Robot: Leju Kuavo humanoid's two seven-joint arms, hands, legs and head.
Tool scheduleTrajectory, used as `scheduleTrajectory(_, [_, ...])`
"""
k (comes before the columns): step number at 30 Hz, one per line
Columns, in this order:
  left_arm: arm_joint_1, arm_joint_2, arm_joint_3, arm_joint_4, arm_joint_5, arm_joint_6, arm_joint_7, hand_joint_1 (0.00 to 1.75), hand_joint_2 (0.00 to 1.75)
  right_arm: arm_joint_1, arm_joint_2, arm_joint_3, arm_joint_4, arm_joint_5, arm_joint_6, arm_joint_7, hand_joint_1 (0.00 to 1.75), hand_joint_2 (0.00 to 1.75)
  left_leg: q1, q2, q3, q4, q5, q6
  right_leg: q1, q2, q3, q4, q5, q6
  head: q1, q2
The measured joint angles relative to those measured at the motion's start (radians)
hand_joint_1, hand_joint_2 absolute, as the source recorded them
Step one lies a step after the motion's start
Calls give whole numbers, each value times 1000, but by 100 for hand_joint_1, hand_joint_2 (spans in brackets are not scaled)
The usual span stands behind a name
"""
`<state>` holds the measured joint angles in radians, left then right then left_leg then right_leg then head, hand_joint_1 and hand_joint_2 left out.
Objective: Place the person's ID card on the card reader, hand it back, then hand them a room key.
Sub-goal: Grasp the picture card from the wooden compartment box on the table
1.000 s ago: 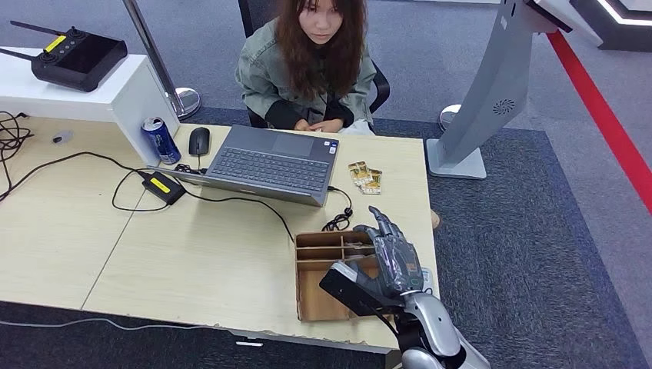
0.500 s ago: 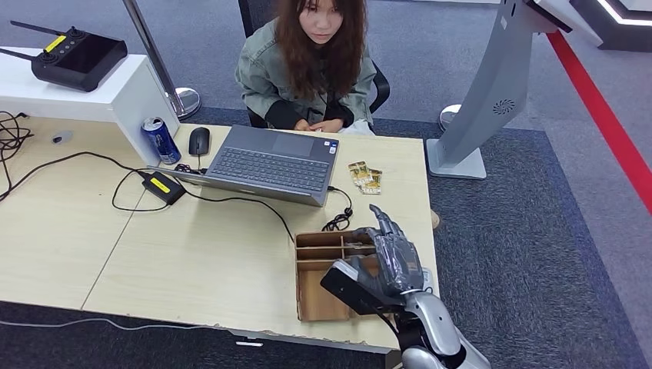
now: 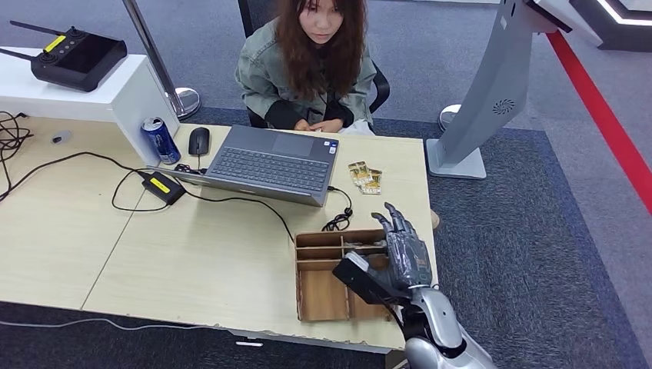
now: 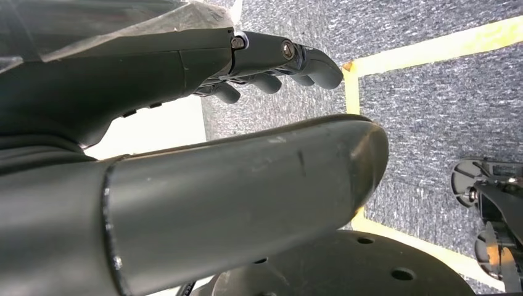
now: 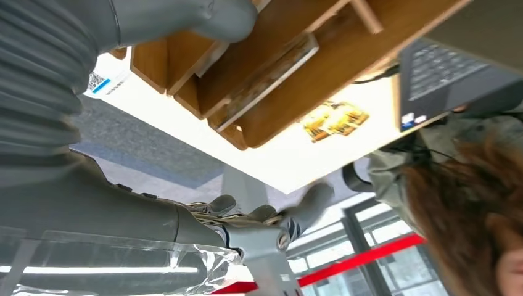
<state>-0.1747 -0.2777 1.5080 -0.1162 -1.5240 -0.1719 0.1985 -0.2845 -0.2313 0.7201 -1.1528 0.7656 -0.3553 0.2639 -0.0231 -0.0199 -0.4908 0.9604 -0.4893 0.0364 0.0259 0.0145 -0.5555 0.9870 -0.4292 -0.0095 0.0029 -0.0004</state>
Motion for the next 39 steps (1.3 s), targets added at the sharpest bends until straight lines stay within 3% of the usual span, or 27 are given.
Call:
scheduleTrajectory(6, [-1, 0, 0, 0, 0, -2, -3, 0, 0, -16, 11, -5, 61, -9, -13, -10, 46, 175, 0, 0, 0, 0, 0, 0, 0, 0, 0, 0, 0, 0, 0, 0])
scheduleTrajectory(21, [-1, 0, 0, 0, 0, -5, -16, 0, 0, -32, 34, -6, 121, -11, -19, -18, 87, 175, 0, 0, 4, 0, 0, 0, 0, 0, 5, 0, 0, 0, 0, 0])
scheduleTrajectory(39, [0, 0, 0, 0, 0, -8, -22, 0, 0, -50, 50, -21, 174, -31, -36, -52, 93, 175, 0, 0, 4, 0, 0, 0, 0, 0, 5, 0, 0, 0, 0, 0])
